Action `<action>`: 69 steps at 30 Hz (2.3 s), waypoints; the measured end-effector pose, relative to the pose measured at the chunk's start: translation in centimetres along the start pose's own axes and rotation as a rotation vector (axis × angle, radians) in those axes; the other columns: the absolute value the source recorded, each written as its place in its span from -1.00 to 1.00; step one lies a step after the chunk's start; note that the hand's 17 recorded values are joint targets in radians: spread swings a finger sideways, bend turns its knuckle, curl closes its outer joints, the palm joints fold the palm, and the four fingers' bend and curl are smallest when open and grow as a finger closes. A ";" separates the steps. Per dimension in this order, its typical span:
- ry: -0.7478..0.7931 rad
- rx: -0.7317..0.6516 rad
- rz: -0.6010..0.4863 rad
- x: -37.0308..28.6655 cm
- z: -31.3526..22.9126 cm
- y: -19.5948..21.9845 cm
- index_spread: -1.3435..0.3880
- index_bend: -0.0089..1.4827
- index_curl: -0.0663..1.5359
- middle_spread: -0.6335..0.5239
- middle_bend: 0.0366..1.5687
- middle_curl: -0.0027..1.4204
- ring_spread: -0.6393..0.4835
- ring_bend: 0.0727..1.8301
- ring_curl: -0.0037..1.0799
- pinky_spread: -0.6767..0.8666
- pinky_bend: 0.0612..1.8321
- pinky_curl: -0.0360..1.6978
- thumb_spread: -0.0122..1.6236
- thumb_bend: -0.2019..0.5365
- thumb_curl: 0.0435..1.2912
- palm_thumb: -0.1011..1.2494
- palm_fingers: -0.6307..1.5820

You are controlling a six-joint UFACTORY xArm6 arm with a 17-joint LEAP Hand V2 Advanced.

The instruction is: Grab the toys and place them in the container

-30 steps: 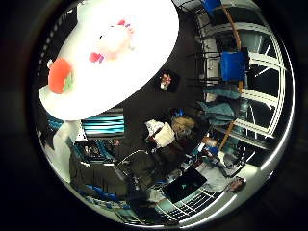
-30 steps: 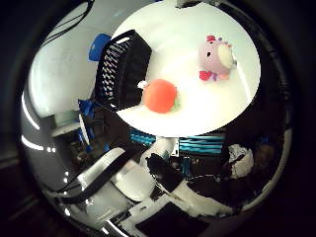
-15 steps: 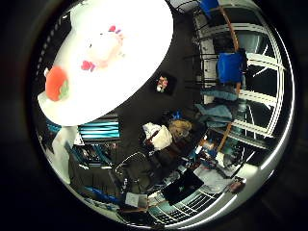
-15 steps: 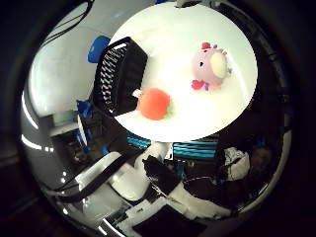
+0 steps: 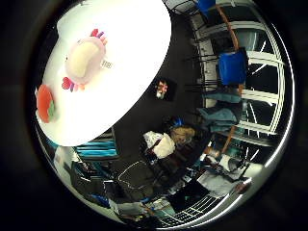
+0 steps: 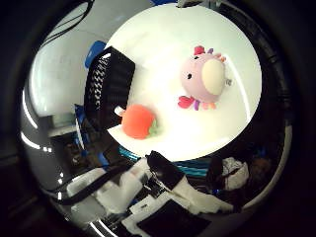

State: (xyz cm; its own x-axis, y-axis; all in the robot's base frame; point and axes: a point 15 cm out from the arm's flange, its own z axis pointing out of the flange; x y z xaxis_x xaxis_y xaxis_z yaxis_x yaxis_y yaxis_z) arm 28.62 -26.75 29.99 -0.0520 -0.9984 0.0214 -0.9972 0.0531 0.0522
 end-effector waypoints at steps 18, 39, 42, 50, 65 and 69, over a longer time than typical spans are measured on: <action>-0.114 -0.269 -0.048 0.0 -1.9 -1.0 0.32 -0.76 -0.54 0.28 -0.75 -0.54 0.48 -0.74 -0.55 0.39 -0.70 -0.64 0.30 -0.53 -0.65 -0.37 -0.19; -0.108 -0.430 -0.076 -2.7 0.0 -3.9 0.48 -0.77 -0.57 0.54 -0.80 -0.57 0.69 -0.76 -0.54 0.47 -0.57 -0.60 0.19 -0.53 -0.62 -0.64 -0.36; -0.113 -0.441 -0.074 -2.9 0.6 -3.8 0.49 -0.77 -0.56 0.54 -0.80 -0.57 0.70 -0.77 -0.54 0.48 -0.57 -0.60 0.19 -0.53 -0.62 -0.64 -0.37; -0.101 -0.428 -0.047 -2.5 2.2 -5.1 0.49 -0.77 -0.56 0.54 -0.80 -0.57 0.68 -0.78 -0.53 0.47 -0.56 -0.60 0.19 -0.53 -0.61 -0.64 -0.39; -0.082 -0.416 -0.017 -2.2 4.9 -6.8 0.48 -0.77 -0.56 0.54 -0.80 -0.57 0.68 -0.79 -0.52 0.47 -0.55 -0.60 0.20 -0.53 -0.61 -0.58 -0.40; -0.071 -0.416 -0.017 -2.6 6.2 -7.2 0.48 -0.77 -0.56 0.54 -0.80 -0.57 0.68 -0.80 -0.52 0.47 -0.55 -0.60 0.20 -0.53 -0.62 -0.56 -0.40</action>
State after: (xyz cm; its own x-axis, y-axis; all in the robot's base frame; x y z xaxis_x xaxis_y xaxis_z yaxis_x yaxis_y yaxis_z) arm 35.60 -24.63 23.40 -0.0540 -0.9972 -0.0514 -0.8924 0.0251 0.4506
